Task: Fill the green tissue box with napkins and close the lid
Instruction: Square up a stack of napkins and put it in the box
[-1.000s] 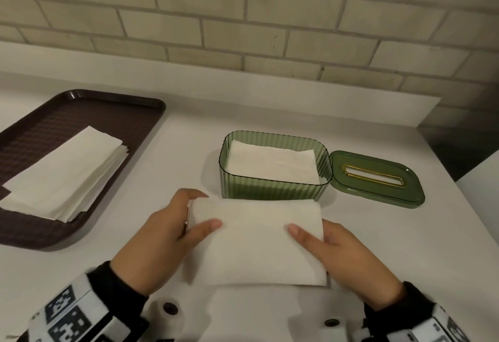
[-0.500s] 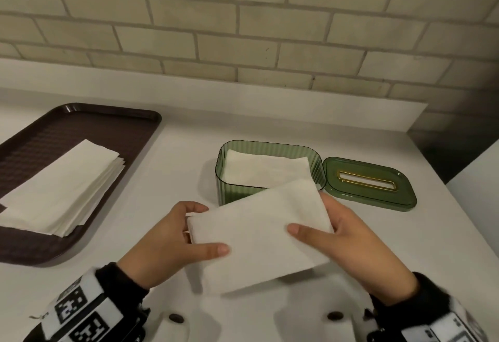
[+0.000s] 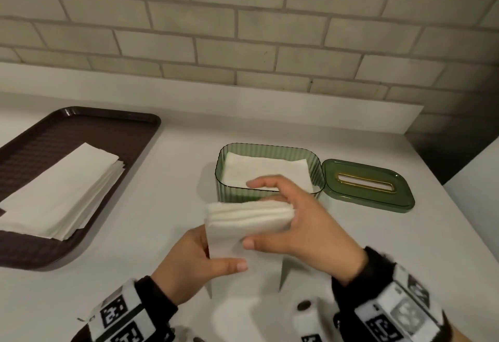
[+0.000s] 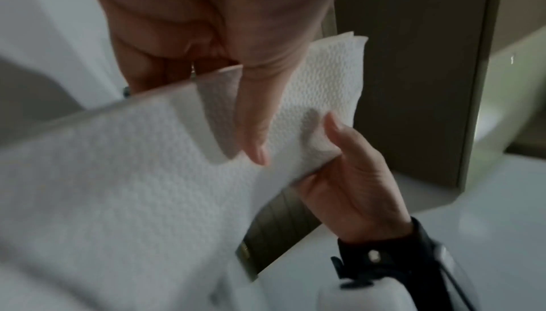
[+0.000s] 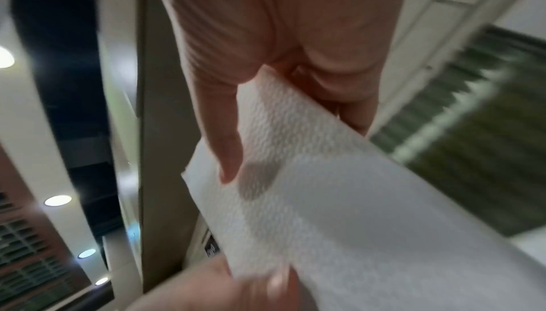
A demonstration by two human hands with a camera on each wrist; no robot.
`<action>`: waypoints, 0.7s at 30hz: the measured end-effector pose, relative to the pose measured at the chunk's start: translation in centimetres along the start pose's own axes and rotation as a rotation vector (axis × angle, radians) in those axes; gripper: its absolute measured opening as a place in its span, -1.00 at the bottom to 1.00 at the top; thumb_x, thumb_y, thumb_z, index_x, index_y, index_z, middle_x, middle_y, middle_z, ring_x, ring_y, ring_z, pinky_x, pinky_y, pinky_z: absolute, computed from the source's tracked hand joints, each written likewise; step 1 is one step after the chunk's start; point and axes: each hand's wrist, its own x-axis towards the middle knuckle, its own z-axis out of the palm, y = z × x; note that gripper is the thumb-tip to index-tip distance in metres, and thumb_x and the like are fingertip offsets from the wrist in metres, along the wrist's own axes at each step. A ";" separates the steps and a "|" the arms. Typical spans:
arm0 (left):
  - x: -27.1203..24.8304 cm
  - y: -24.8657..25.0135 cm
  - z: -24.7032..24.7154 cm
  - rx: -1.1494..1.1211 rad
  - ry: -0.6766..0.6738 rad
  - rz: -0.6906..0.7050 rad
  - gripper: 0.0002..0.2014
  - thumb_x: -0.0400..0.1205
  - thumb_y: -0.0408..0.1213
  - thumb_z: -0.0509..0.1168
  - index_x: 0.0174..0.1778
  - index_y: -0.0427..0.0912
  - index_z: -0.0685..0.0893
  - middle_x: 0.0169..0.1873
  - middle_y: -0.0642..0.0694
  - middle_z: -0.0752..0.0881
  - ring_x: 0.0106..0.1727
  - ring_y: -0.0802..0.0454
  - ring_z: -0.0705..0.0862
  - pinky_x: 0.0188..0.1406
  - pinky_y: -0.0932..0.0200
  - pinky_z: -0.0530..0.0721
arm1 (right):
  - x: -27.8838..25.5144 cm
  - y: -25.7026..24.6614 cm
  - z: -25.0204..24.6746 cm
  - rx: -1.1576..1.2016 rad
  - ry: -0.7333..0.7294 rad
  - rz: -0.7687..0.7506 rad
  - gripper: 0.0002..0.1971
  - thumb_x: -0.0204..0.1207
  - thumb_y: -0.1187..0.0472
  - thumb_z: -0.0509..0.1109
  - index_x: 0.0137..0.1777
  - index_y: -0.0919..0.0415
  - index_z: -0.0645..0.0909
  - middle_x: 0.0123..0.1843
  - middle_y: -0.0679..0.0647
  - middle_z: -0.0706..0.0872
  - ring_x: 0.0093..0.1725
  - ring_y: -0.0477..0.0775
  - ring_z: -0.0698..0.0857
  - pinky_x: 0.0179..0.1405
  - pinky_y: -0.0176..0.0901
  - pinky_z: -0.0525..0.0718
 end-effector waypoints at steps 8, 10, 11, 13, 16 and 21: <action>0.2 1.1 0.4 0.052 0.065 0.094 -0.51 0.22 -0.13 0.52 0.11 -0.01 0.78 0.07 0.07 0.80 0.17 0.16 0.73 0.09 0.41 0.63 | -0.5 1.0 0.9 0.222 0.055 -0.025 -0.57 0.22 0.53 0.60 0.12 0.34 0.69 0.06 0.15 0.82 0.10 0.10 0.78 0.12 -0.13 0.72; 0.1 2.4 0.7 0.089 0.103 0.177 -0.57 0.26 -0.11 0.50 0.08 0.07 0.79 0.06 0.13 0.80 0.17 0.21 0.72 0.09 0.45 0.61 | -0.7 -0.4 0.7 0.210 0.078 -0.093 -0.65 0.24 0.56 0.58 0.04 0.38 0.69 -0.01 0.17 0.83 0.04 0.14 0.79 0.03 -0.16 0.74; -0.1 3.0 0.8 0.122 0.117 0.220 -0.60 0.30 -0.08 0.47 0.08 0.09 0.79 0.07 0.16 0.79 0.18 0.24 0.71 0.10 0.48 0.59 | -0.8 -0.8 0.6 0.223 0.099 -0.127 -0.63 0.21 0.56 0.59 0.02 0.36 0.68 -0.05 0.16 0.82 0.00 0.12 0.80 -0.04 -0.20 0.75; -0.3 4.0 1.0 0.160 0.146 0.297 -0.65 0.35 -0.06 0.44 0.08 0.15 0.78 0.07 0.22 0.78 0.19 0.30 0.69 0.11 0.50 0.56 | -0.9 -1.4 0.4 0.274 0.106 -0.165 -0.54 0.14 0.51 0.62 0.06 0.30 0.64 -0.06 0.09 0.81 -0.03 0.01 0.79 -0.09 -0.28 0.71; -0.4 4.6 1.0 0.074 0.217 0.349 -0.64 0.36 -0.23 0.50 0.04 0.20 0.75 0.03 0.25 0.79 0.14 0.33 0.71 0.05 0.54 0.57 | -0.7 0.1 0.0 0.303 -0.027 -0.095 -0.39 0.16 0.56 0.60 0.24 0.30 0.56 0.09 0.12 0.80 0.10 0.07 0.78 0.01 -0.21 0.72; -0.5 2.3 0.7 0.197 0.154 0.249 -0.67 0.22 -0.06 0.50 -0.09 0.22 0.75 -0.08 0.13 0.82 0.03 0.22 0.76 -0.03 0.44 0.62 | -0.8 4.6 0.4 0.064 0.007 -0.004 -0.62 0.20 0.49 0.58 -0.04 0.08 0.74 -0.03 -0.05 0.83 -0.05 -0.17 0.77 -0.04 -0.36 0.67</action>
